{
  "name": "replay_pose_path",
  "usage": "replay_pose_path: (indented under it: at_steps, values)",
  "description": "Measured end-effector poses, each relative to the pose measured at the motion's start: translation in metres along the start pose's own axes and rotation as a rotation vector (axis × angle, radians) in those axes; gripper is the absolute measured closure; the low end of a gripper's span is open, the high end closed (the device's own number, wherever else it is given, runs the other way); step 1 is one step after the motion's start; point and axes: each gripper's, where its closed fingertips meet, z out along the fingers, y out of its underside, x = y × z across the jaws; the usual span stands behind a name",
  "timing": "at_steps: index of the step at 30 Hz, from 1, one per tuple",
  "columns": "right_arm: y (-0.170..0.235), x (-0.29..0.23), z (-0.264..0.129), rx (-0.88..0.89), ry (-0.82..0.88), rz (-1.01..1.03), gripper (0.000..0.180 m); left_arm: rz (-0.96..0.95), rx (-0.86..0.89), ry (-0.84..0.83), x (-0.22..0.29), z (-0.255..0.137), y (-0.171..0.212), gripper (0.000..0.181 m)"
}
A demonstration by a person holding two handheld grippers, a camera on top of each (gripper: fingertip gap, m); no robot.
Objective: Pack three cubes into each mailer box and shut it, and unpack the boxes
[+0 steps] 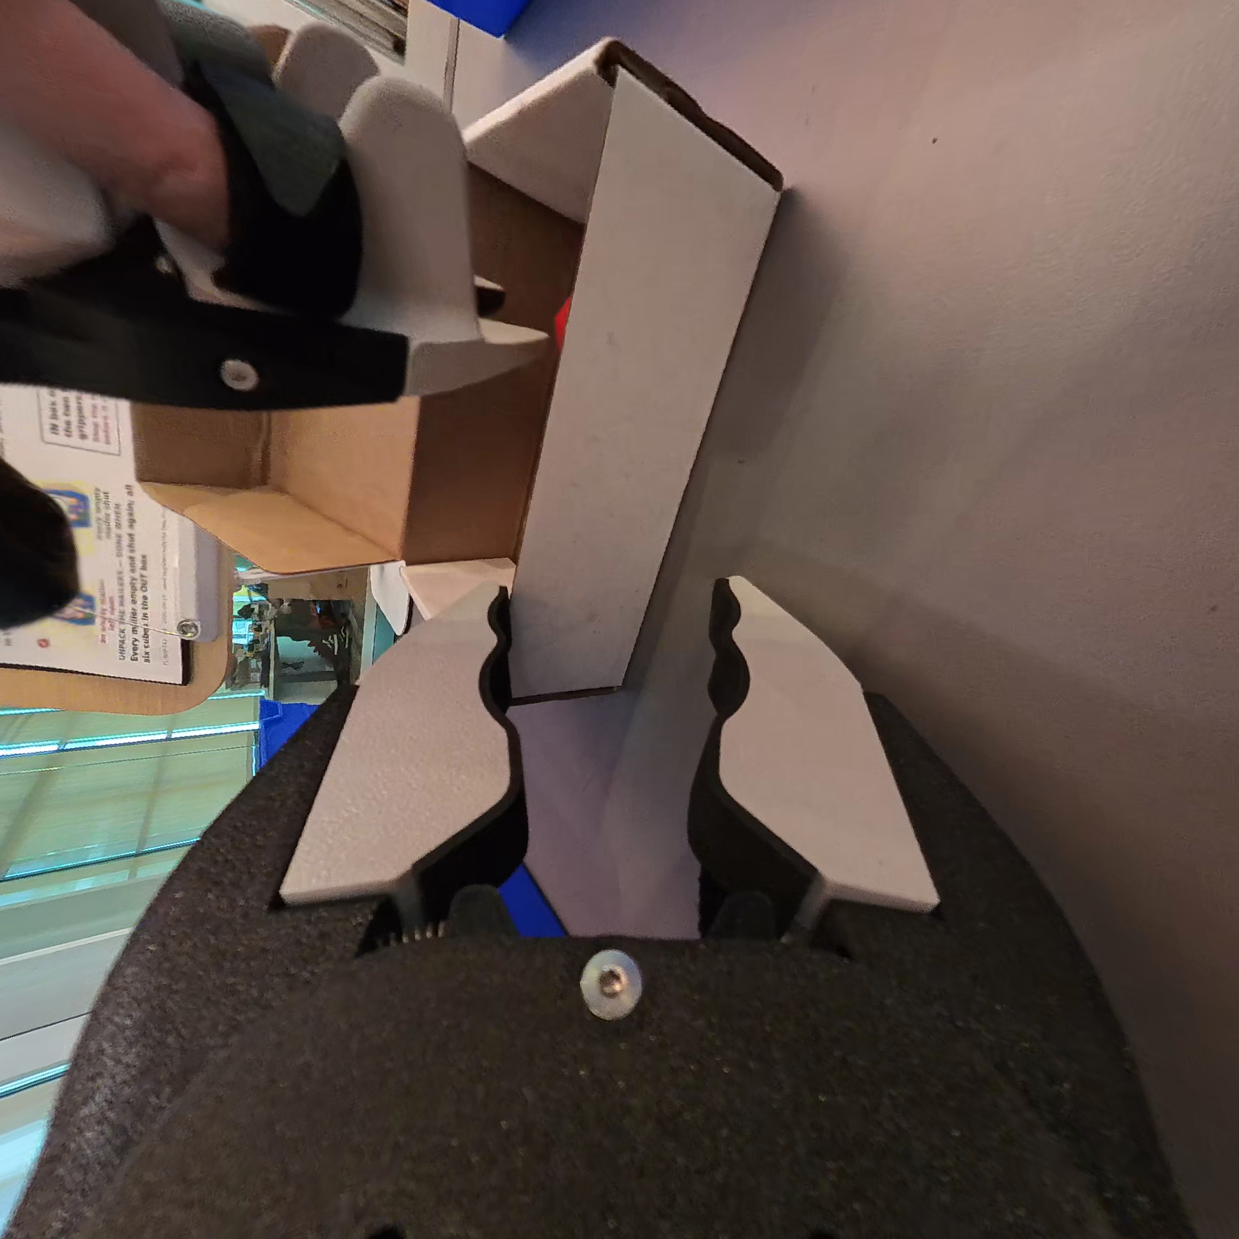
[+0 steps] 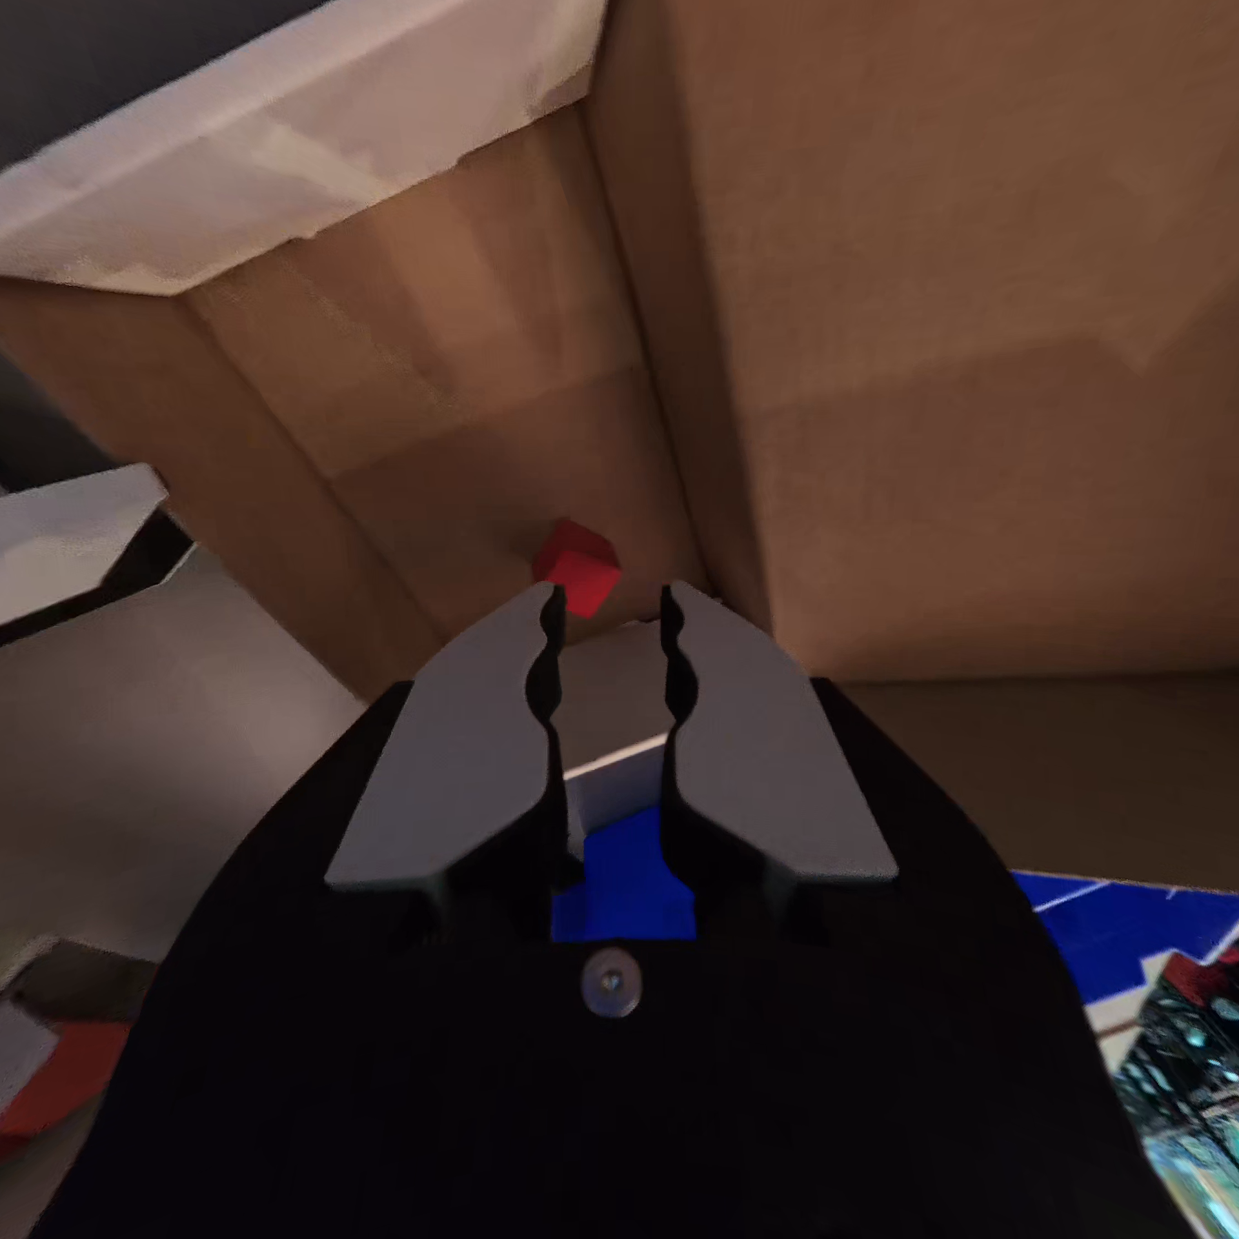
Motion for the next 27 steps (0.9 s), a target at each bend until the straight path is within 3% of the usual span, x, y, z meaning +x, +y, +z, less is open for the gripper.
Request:
replay_pose_path:
  at_steps: [5,11,17,22,27]
  values:
    - [0.003,-0.003,0.01,-0.033,-0.052,0.064,0.138,0.003,-0.002,-0.002,0.0,0.0,0.0,0.124]
    - [0.008,-0.01,0.025,-0.113,-0.103,0.14,0.136,0.005,-0.003,-0.003,0.0,0.0,0.001,0.124]
    - [0.009,-0.008,0.027,-0.119,-0.116,0.159,0.141,0.005,-0.003,-0.004,0.0,0.0,0.001,0.124]
    - [0.01,-0.005,0.027,-0.122,-0.106,0.136,0.157,0.003,-0.003,-0.004,0.0,0.0,0.001,0.124]
    - [0.008,-0.012,0.026,-0.11,-0.153,0.106,0.157,0.002,-0.003,-0.004,0.0,0.0,0.001,0.124]
